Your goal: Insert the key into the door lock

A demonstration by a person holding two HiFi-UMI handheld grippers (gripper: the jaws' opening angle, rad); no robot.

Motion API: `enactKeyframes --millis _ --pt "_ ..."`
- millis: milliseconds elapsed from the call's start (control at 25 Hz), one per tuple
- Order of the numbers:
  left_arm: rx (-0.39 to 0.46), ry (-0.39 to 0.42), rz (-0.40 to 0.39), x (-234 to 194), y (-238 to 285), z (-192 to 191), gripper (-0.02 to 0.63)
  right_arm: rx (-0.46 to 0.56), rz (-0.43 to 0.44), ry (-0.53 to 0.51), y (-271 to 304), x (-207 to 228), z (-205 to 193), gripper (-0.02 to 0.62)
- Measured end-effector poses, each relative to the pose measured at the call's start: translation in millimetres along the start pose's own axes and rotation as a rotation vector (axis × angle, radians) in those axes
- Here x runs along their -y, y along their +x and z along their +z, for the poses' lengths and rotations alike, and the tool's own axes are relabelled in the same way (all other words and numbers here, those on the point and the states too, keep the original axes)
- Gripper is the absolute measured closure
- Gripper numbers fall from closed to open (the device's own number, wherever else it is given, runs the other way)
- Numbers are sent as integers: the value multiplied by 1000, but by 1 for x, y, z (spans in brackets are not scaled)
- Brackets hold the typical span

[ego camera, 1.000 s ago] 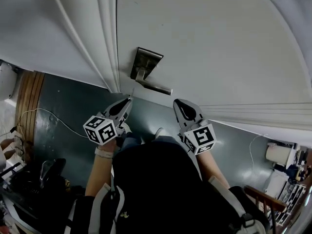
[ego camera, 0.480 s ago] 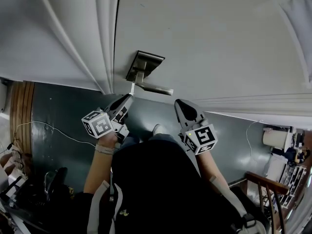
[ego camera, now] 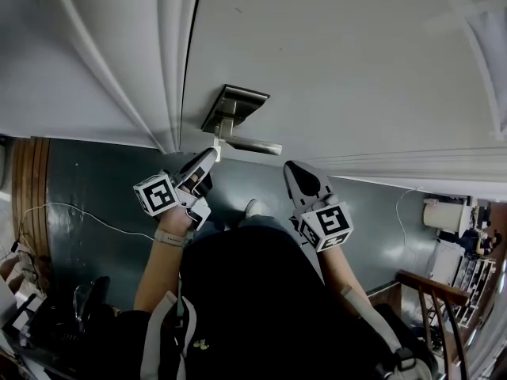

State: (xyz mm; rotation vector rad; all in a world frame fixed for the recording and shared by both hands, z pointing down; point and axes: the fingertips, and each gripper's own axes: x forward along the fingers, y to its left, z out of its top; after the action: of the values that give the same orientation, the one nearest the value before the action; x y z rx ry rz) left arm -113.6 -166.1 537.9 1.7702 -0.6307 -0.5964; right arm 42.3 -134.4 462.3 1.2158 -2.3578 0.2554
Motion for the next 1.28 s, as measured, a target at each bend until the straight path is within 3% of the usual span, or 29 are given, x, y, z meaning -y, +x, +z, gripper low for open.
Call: enactKeyframes --millis 440,1280 --pt "-16 -95 3 -11 3 -7 581 -6 -22 11 -1 5 -1 578" --pt "-6 -139 -18 -7 11 -5 581 -9 -37 20 -2 8 -4 578"
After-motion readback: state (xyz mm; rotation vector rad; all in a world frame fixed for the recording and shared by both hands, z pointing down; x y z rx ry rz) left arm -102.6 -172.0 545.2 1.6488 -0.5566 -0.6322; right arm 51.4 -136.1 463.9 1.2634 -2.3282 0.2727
